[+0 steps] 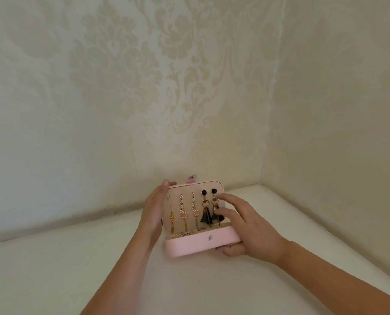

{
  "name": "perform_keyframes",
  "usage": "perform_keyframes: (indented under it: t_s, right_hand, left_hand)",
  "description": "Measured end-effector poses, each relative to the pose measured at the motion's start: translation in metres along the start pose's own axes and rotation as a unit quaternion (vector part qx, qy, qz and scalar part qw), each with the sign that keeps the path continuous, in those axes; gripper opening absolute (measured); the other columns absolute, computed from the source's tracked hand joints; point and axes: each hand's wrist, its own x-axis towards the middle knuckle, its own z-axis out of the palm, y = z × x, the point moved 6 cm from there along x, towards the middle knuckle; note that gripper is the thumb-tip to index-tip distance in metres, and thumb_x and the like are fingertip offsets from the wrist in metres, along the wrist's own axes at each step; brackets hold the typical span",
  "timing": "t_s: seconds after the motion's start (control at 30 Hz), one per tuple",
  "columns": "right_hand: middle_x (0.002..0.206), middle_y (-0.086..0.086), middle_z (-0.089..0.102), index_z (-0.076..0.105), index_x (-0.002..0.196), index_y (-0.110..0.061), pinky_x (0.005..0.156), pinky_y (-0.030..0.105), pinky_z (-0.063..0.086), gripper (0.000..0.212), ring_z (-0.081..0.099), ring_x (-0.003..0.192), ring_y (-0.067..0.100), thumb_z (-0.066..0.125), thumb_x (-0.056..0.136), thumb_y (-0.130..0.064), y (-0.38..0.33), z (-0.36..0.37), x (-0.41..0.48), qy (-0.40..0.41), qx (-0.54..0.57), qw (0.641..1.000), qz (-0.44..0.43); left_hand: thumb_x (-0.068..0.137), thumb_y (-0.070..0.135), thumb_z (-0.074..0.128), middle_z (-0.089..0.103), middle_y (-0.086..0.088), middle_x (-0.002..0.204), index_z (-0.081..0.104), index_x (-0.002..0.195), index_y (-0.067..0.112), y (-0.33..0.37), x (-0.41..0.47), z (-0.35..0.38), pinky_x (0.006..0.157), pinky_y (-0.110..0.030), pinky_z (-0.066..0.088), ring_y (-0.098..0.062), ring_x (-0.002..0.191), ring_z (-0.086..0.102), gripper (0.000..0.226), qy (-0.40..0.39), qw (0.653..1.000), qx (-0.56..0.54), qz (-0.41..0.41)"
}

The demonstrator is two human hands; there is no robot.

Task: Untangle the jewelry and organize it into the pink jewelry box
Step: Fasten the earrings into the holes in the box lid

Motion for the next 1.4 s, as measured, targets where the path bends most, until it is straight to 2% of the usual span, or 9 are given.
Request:
perform_keyframes:
  t_s: [0.17, 0.3, 0.5, 0.73, 0.87, 0.97, 1.1, 1.27, 1.4]
  right_hand:
    - [0.156, -0.012, -0.016, 0.009, 0.149, -0.03, 0.106, 0.007, 0.019, 0.106, 0.003, 0.144, 0.002, 0.068, 0.067, -0.061, 0.015, 0.005, 0.007, -0.011, 0.119, 0.989, 0.09]
    - [0.154, -0.025, -0.014, -0.002, 0.142, -0.046, 0.101, -0.003, 0.013, 0.113, 0.0, 0.138, -0.014, 0.077, 0.063, -0.055, 0.02, 0.006, 0.02, -0.014, 0.22, 0.963, 0.153]
    - [0.135, -0.022, 0.032, 0.017, 0.142, -0.041, 0.1, 0.007, 0.03, 0.1, 0.031, 0.124, -0.012, 0.082, 0.066, -0.043, 0.025, 0.014, 0.034, -0.024, 0.263, 0.946, 0.185]
    - [0.114, -0.021, 0.04, 0.045, 0.119, -0.034, 0.084, 0.005, 0.033, 0.067, 0.045, 0.104, -0.005, 0.081, 0.064, -0.046, 0.027, 0.013, 0.041, -0.007, 0.227, 0.962, 0.151]
    - [0.104, -0.02, 0.043, 0.046, 0.109, -0.035, 0.075, 0.009, 0.036, 0.056, 0.048, 0.095, -0.001, 0.08, 0.066, -0.045, 0.026, 0.012, 0.043, 0.009, 0.221, 0.966, 0.137]
    - [0.101, -0.02, 0.044, 0.047, 0.108, -0.031, 0.073, 0.008, 0.035, 0.054, 0.047, 0.092, -0.003, 0.074, 0.067, -0.054, 0.023, 0.012, 0.043, 0.011, 0.201, 0.972, 0.122]
    - [0.103, -0.024, 0.043, 0.05, 0.116, -0.023, 0.077, 0.007, 0.034, 0.062, 0.044, 0.096, -0.006, 0.068, 0.069, -0.059, 0.021, 0.011, 0.039, 0.015, 0.183, 0.977, 0.111]
    - [0.129, -0.027, 0.037, 0.041, 0.135, -0.047, 0.102, 0.009, 0.025, 0.057, 0.033, 0.123, 0.0, 0.059, 0.082, -0.054, 0.006, 0.011, 0.027, 0.04, 0.202, 0.975, 0.082]
    - [0.14, -0.018, 0.034, 0.04, 0.137, -0.045, 0.109, 0.014, 0.019, 0.047, 0.027, 0.13, 0.008, 0.051, 0.091, -0.043, -0.001, 0.012, 0.022, 0.068, 0.154, 0.985, 0.041]
  left_hand:
    - [0.097, 0.041, 0.043, 0.071, -0.01, 0.103, 0.07, 0.103, 0.02, 0.005, -0.008, -0.001, 0.08, -0.038, 0.05, -0.026, 0.096, 0.067, 0.035, 0.002, 0.999, 0.032, 0.03]
    - [0.094, 0.04, 0.047, 0.07, -0.01, 0.106, 0.069, 0.102, 0.018, 0.005, -0.019, -0.002, 0.084, -0.042, 0.047, -0.029, 0.098, 0.065, 0.032, -0.034, 0.997, 0.057, 0.04]
    - [0.088, 0.041, 0.048, 0.071, -0.005, 0.103, 0.07, 0.1, 0.017, 0.007, -0.029, 0.001, 0.084, -0.035, 0.044, -0.02, 0.096, 0.065, 0.034, -0.074, 0.993, 0.08, 0.051]
    - [0.064, 0.063, 0.057, 0.07, 0.005, 0.101, 0.065, 0.102, 0.024, 0.011, -0.035, 0.002, 0.072, -0.019, 0.049, -0.013, 0.092, 0.065, 0.055, -0.094, 0.984, 0.13, 0.078]
    - [0.045, 0.045, 0.08, 0.065, 0.015, 0.101, 0.058, 0.107, 0.03, 0.016, -0.043, 0.003, 0.068, -0.016, 0.049, -0.002, 0.091, 0.062, 0.067, -0.126, 0.97, 0.188, 0.086]
    - [0.05, 0.029, 0.09, 0.062, 0.022, 0.099, 0.054, 0.104, 0.043, 0.02, -0.048, 0.002, 0.069, -0.011, 0.045, 0.006, 0.091, 0.057, 0.067, -0.106, 0.933, 0.325, 0.113]
    - [0.053, 0.031, 0.091, 0.063, 0.018, 0.094, 0.053, 0.096, 0.041, 0.027, -0.049, 0.0, 0.063, -0.007, 0.039, 0.008, 0.085, 0.055, 0.057, -0.071, 0.91, 0.378, 0.156]
    - [0.052, 0.032, 0.091, 0.064, 0.016, 0.09, 0.054, 0.094, 0.037, 0.029, -0.054, 0.003, 0.062, -0.008, 0.038, 0.005, 0.083, 0.055, 0.056, -0.075, 0.902, 0.387, 0.175]
    - [0.053, 0.034, 0.09, 0.063, 0.016, 0.09, 0.054, 0.096, 0.035, 0.029, -0.054, 0.002, 0.062, -0.009, 0.039, 0.004, 0.082, 0.055, 0.056, -0.075, 0.898, 0.397, 0.173]
